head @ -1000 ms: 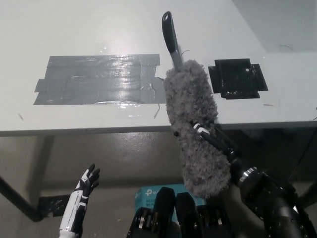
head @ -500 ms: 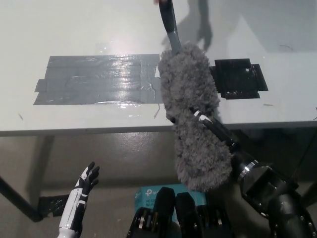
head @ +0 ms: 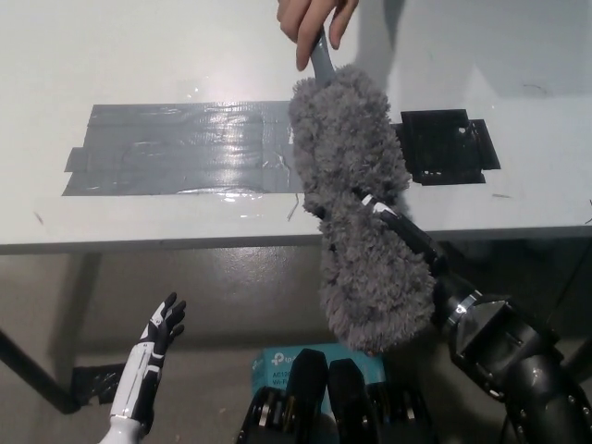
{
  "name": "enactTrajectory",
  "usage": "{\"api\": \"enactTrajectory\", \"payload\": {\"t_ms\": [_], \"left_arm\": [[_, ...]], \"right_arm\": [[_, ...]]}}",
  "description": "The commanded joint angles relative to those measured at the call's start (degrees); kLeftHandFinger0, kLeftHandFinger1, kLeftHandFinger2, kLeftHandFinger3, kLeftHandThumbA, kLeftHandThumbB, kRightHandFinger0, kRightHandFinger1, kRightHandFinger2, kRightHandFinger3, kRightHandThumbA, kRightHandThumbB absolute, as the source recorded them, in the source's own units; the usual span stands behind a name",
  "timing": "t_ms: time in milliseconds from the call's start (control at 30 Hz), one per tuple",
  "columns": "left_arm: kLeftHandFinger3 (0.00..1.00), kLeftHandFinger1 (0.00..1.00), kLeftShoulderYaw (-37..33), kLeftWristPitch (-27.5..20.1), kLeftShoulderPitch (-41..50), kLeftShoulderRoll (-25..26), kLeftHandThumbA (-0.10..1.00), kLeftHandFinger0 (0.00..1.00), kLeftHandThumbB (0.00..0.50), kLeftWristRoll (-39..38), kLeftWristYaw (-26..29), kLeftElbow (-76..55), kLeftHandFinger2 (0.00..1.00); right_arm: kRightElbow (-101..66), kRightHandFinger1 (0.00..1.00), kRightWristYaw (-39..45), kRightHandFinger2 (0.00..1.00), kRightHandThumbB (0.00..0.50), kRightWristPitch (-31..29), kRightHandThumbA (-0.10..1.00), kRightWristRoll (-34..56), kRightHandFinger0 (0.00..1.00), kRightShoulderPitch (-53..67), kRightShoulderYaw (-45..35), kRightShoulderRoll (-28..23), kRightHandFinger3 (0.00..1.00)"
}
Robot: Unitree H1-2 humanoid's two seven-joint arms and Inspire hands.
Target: A grey duster is kept infront of the robot in the middle of the table and the robot extends its right arm to grab the duster, picks it up and hands it to a person
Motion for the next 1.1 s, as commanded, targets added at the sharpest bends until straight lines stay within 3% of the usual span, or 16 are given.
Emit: {"api": "enactTrajectory", "payload": {"t_ms": [0,33,67,100,133,167,200,233,267,300,367,433,700,800,933,1067], "left_arm": [[1.0,1.0,0.1,-2.1,-0.6,0.9,1.0,1.0,0.365,0.0,0.2,-1.1,1.0],[1.0,1.0,0.1,-2.1,-0.6,0.9,1.0,1.0,0.365,0.0,0.2,-1.2,1.0],[1.0,1.0,0.1,-2.1,-0.5,0.9,1.0,1.0,0.366,0.0,0.1,-1.3,1.0],[1.0,1.0,0.2,-2.1,-0.5,0.9,1.0,1.0,0.366,0.0,0.1,-1.4,1.0],[1.0,1.0,0.2,-2.1,-0.7,0.9,1.0,1.0,0.367,-0.1,0.1,-1.3,1.0],[1.0,1.0,0.2,-2.1,-0.8,0.9,1.0,1.0,0.367,0.0,0.1,-1.3,1.0],[1.0,1.0,0.1,-2.1,-0.9,0.9,1.0,1.0,0.368,0.2,0.2,-1.3,1.0],[1.0,1.0,0.1,-2.1,-0.8,0.9,1.0,1.0,0.37,0.2,0.1,-1.2,1.0],[1.0,1.0,0.1,-2.1,-0.8,0.9,1.0,1.0,0.37,0.2,0.1,-1.2,1.0],[1.0,1.0,0.2,-2.1,-0.8,0.8,1.0,1.0,0.377,0.0,0.0,-1.1,1.0],[1.0,1.0,0.1,-2.1,-0.7,0.8,1.0,1.0,0.366,0.3,0.3,-1.2,1.0],[1.0,1.0,0.1,-2.1,-0.8,0.8,1.0,1.0,0.367,0.4,0.4,-1.1,1.0],[1.0,1.0,0.2,-2.1,-1.3,0.9,1.0,1.0,0.375,0.1,0.1,-0.8,1.0],[1.0,1.0,0.0,-2.1,-1.1,0.9,1.0,1.0,0.356,0.2,0.3,-0.9,1.0],[1.0,1.0,0.4,-2.1,-1.2,0.9,1.0,1.0,0.362,-0.5,0.3,-0.5,1.0],[1.0,1.0,0.3,-2.1,-0.4,0.7,1.0,1.0,0.376,-0.3,0.2,-0.4,1.0]], "right_arm": [[-3.6,0.49,-1.2,0.86,0.121,-0.1,-0.1,3.4,0.0,-2.2,-0.7,0.6,1.0],[-3.4,0.57,-0.5,0.94,0.121,-0.1,-0.1,3.7,0.07,-2.2,-0.7,0.6,1.0],[-3.1,0.81,0.8,1.0,0.2,-0.1,-0.08,4.3,0.35,-2.0,-0.6,0.4,1.0],[-3.1,0.82,1.5,1.0,0.181,-0.1,-0.08,4.6,0.44,-1.7,-0.6,0.3,1.0],[-3.2,1.0,2.9,1.0,0.202,-0.1,0.08,4.3,0.73,-1.7,-0.4,0.1,1.0],[-3.1,1.0,5.8,1.0,0.211,-0.1,0.28,2.8,1.0,-1.6,-0.1,-0.2,1.0],[-3.0,1.0,11.1,1.0,0.276,-0.1,0.52,0.1,1.0,-1.5,0.5,-0.8,1.0],[-3.2,1.0,12.6,1.0,0.324,-0.1,0.59,-0.8,1.0,-1.3,0.8,-1.2,1.0],[-3.4,1.0,13.2,1.0,0.324,-0.1,0.59,-1.2,1.0,-1.1,1.0,-1.4,1.0],[-3.9,1.0,15.5,1.0,0.412,-0.1,0.7,-2.9,1.0,-0.9,1.5,-2.0,1.0],[-5.9,1.0,18.1,1.0,0.469,-0.5,0.84,-7.7,1.0,-0.4,1.9,-2.9,1.0],[-7.6,1.0,18.5,1.0,0.497,-1.8,0.88,-11.5,1.0,0.0,2.5,-3.8,1.0],[-16.6,1.0,18.5,1.0,0.5,-5.6,0.84,-19.3,1.0,5.1,1.0,-6.3,1.0],[-21.7,1.0,17.9,1.0,0.5,-7.8,0.83,-23.4,1.0,8.8,-0.8,-7.8,1.0],[-28.9,1.0,16.1,1.0,0.5,-13.4,0.87,-36.7,1.0,14.8,-2.3,-9.9,1.0],[-29.3,1.0,15.6,1.0,0.499,-19.5,0.83,-48.3,1.0,20.7,-2.9,-11.3,1.0]]}}
